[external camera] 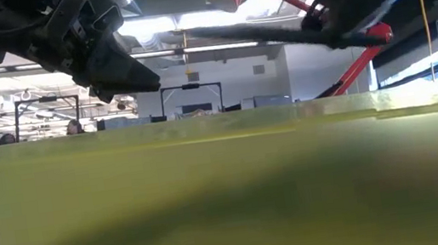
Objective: Pick & place school supplies into a supply box
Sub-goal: Put the black pen into the yellow supply box
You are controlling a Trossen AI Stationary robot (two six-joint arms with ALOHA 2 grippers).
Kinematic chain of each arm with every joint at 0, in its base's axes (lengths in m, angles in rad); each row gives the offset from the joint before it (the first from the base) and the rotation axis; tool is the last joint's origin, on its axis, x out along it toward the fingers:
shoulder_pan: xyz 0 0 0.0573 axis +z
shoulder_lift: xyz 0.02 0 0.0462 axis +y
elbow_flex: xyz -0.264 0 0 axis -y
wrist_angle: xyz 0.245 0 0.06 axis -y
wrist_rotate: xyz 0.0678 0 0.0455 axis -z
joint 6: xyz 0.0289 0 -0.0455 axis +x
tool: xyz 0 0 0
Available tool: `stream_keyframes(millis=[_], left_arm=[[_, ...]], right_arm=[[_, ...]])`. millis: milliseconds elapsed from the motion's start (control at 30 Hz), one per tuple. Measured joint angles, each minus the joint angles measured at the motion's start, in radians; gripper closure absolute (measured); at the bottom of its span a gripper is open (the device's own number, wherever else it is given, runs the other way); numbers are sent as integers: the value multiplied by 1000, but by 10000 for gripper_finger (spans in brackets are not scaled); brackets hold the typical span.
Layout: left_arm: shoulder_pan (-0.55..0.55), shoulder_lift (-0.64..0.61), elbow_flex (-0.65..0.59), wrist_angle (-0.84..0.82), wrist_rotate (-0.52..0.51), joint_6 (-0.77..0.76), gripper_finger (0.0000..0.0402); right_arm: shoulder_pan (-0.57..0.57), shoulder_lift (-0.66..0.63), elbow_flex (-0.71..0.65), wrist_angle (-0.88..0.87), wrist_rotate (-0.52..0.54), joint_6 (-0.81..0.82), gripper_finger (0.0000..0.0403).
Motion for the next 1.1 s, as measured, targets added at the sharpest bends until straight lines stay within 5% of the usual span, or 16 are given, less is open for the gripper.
stream_keyframes(millis=[367, 1100], left_arm=[[0, 0, 0, 1, 0, 0, 314], [3, 0, 0, 17, -10, 8, 312]], right_arm=[[154, 179, 2, 233, 34, -27, 352], [152, 227, 2, 191, -2, 27, 336]])
